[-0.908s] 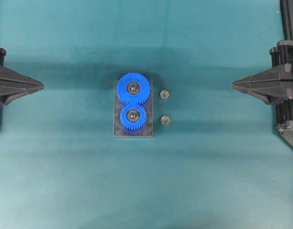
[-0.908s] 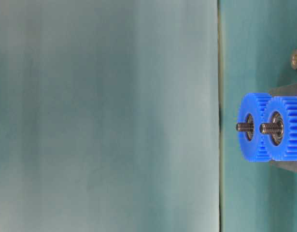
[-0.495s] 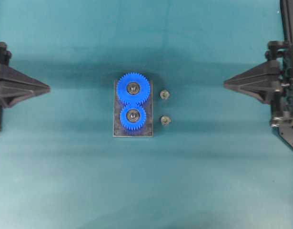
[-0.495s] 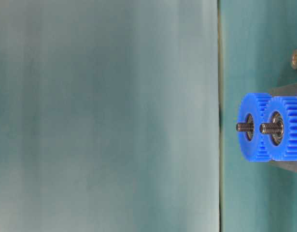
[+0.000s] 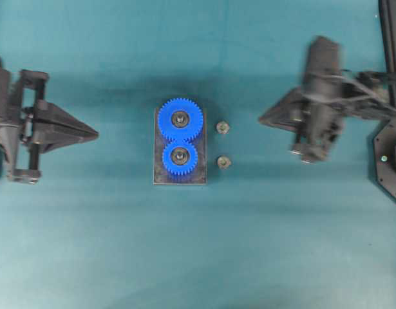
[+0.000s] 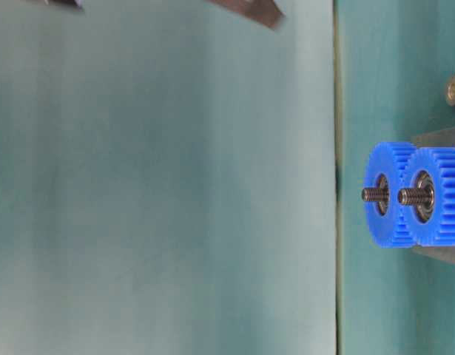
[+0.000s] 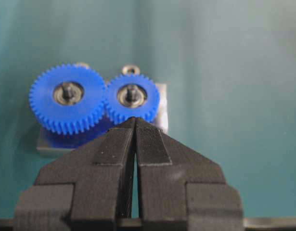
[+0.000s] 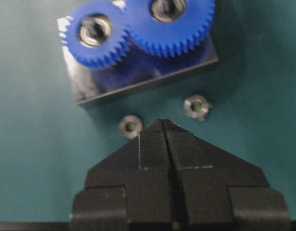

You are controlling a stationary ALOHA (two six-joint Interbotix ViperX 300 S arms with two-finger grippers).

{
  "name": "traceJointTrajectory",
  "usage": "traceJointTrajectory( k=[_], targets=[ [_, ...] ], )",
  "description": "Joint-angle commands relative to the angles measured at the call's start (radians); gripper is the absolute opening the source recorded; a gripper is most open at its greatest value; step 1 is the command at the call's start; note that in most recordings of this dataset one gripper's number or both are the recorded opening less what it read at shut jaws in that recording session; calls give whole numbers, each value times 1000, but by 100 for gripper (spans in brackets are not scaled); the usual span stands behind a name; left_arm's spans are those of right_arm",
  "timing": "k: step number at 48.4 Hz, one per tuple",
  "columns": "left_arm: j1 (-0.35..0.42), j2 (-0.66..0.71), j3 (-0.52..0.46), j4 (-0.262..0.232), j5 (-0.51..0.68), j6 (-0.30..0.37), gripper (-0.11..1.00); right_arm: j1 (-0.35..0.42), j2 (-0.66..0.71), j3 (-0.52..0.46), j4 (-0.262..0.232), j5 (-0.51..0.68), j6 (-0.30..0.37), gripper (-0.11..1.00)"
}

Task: Insert the washer onto the shaft.
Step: 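Move the right gripper from rest toward the upper silver washer, then lower the open right gripper over the upper washer and close on it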

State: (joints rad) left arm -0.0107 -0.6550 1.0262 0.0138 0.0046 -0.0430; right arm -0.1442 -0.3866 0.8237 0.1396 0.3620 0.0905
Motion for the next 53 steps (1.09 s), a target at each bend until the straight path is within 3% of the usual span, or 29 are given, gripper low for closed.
traceJointTrajectory(
  k=[1,6,10,14,22,26,40,53],
  targets=[
    [2,15,-32,3,-6,2,0,-9,63,-66,-2,35,6,-1],
    [2,20,-32,3,-5,2,0,-17,149,-101,-3,72,2,1],
    [3,18,-29,3,-2,2,0,-29,206,-124,-3,83,-2,11],
    [3,15,-32,3,0,2,0,-40,252,-141,-5,81,-3,29],
    [3,18,-32,3,0,2,0,-49,353,-175,-38,75,-12,80],
    [3,23,-34,3,0,2,0,-49,397,-196,-48,74,-17,95],
    [3,25,-29,3,-3,0,0,-51,518,-276,-78,77,-38,90],
    [3,25,-21,3,-6,2,0,-51,560,-284,-83,81,-40,90]
  ],
)
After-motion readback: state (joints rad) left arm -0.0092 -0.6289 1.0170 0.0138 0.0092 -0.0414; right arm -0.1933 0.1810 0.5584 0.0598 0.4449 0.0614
